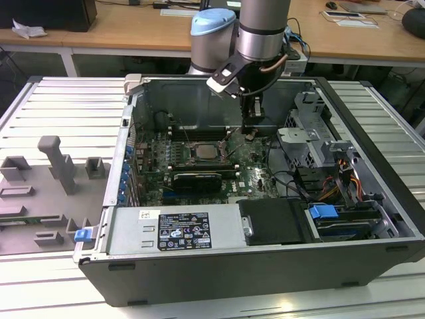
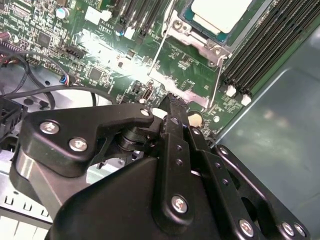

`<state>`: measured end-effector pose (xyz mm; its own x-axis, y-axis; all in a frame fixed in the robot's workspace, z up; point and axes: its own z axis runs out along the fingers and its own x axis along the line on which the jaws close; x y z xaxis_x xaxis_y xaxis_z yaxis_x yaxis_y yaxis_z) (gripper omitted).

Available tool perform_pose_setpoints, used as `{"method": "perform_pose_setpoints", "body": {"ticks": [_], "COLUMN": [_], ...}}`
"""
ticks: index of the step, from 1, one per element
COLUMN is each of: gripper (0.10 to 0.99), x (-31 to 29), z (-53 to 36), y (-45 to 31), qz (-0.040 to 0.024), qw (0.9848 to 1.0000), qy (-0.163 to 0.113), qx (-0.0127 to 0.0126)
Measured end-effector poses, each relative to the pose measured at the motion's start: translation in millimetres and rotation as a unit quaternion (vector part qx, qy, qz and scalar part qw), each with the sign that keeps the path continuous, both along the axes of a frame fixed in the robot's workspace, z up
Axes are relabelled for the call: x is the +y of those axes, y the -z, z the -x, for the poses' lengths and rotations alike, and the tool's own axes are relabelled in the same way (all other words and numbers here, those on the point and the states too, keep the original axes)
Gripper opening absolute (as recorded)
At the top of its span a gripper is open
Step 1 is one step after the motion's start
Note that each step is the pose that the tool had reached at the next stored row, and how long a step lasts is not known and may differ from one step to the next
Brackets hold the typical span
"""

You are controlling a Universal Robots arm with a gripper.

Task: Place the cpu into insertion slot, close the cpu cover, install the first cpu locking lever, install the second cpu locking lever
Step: 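Close the cpu cover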

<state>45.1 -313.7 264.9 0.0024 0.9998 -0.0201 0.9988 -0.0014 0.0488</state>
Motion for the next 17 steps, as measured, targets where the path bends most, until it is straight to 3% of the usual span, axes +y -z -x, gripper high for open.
{"method": "perform_pose_setpoints", "body": {"ticks": [8, 13, 17], "gripper": [0.106, 0.106, 0.106], "x": [3.2, 3.2, 3.2], "z": [-5.8, -1.3, 9.9], "y": [8.0, 11.2, 13.6], "qz": [0.0008, 0.0008, 0.0008], "qw": [1.0, 1.0, 1.0], "qy": [0.0, 0.0, 0.0], "qx": [0.0013, 0.0015, 0.0016]}}
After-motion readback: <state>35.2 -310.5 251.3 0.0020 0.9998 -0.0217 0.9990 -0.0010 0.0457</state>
